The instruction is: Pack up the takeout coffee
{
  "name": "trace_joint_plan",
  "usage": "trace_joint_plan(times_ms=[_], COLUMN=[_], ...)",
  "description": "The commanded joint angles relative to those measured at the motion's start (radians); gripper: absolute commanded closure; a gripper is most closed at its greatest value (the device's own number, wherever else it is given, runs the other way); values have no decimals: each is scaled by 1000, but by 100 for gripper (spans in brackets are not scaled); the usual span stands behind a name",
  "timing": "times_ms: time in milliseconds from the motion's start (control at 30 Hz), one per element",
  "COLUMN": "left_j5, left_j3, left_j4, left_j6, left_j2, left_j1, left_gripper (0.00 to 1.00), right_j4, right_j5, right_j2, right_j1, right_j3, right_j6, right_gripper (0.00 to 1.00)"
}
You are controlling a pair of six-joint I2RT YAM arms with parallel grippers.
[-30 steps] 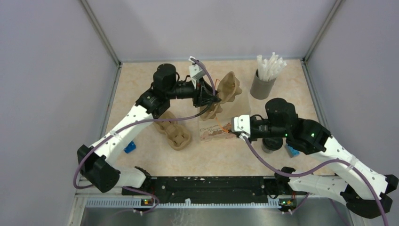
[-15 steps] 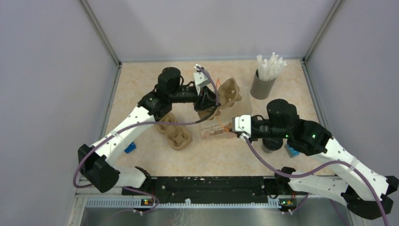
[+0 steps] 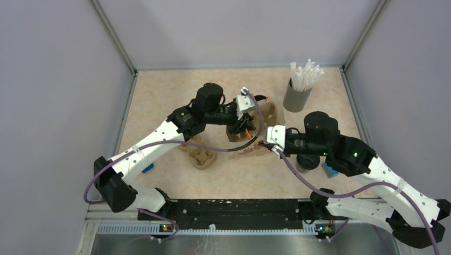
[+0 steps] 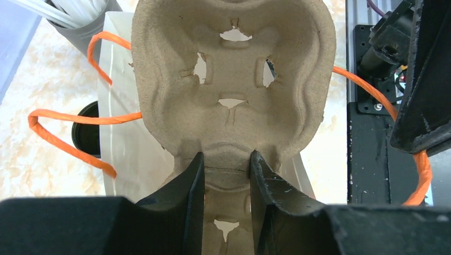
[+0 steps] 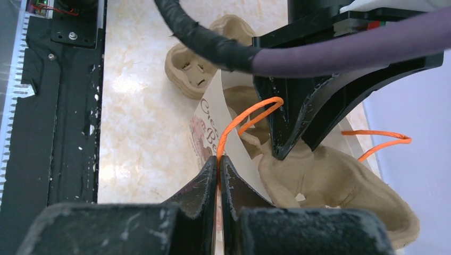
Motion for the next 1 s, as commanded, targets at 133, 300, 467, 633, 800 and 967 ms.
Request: trace_joint_plan(times_ms=[133, 300, 467, 633, 800, 967], left_j5=[-90, -196, -196, -165, -226, -276], left_j3=[30, 43, 94, 101, 67, 78], left_j4=[-51, -114, -205, -206, -195, -216], left_j6=[85, 134, 168, 144, 118, 111], left_j2=[-30, -49, -16, 2, 33, 64], left_j1=[-22, -23, -26, -35, -37, -39], left_gripper=[75, 75, 74, 74, 75, 75], right_j4=[76, 91, 91, 99, 208, 201], right_j5=[20, 37, 45, 38, 72, 64], right_j2=[-30, -40, -57, -74, -146, -148], right_j1=[12, 13, 12, 12, 12, 12], right_j3=[-30, -28, -40, -67, -171, -176], right_j6=[52, 71, 84, 128, 209, 227], right_gripper=[100, 100, 100, 100, 100, 100])
